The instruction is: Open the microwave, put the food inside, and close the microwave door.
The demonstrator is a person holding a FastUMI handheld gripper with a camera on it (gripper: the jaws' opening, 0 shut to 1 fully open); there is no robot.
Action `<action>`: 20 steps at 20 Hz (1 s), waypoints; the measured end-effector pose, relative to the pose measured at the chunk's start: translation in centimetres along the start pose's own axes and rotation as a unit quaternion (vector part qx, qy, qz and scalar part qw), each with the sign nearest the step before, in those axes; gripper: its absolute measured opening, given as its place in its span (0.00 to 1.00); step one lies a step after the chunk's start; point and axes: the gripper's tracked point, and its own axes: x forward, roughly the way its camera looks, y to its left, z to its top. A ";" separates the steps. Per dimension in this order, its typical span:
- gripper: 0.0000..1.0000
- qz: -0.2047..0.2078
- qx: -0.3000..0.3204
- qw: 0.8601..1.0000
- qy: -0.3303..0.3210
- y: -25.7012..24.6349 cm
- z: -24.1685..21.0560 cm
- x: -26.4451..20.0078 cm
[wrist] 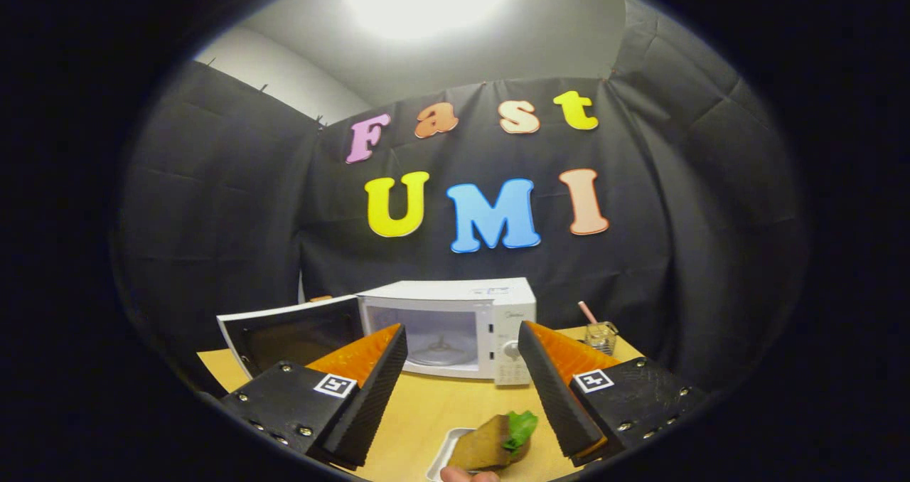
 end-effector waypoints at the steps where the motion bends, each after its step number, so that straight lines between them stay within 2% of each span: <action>1: 0.95 -0.008 0.002 1.000 0.013 -1.0 -1.1 -0.4; 5: 0.95 -0.025 0.014 0.998 0.063 -3.5 -6.5 -1.6; 10: 0.95 -0.020 0.037 0.991 0.126 -3.0 -12.9 -2.1; 16: 0.95 -0.027 0.057 0.985 0.163 -2.8 -16.4 -1.8; 18: 0.91 -0.025 0.071 0.981 0.177 -2.7 -17.3 -1.6; 20: 0.67 -0.006 0.094 0.980 0.177 -1.9 -17.2 -1.5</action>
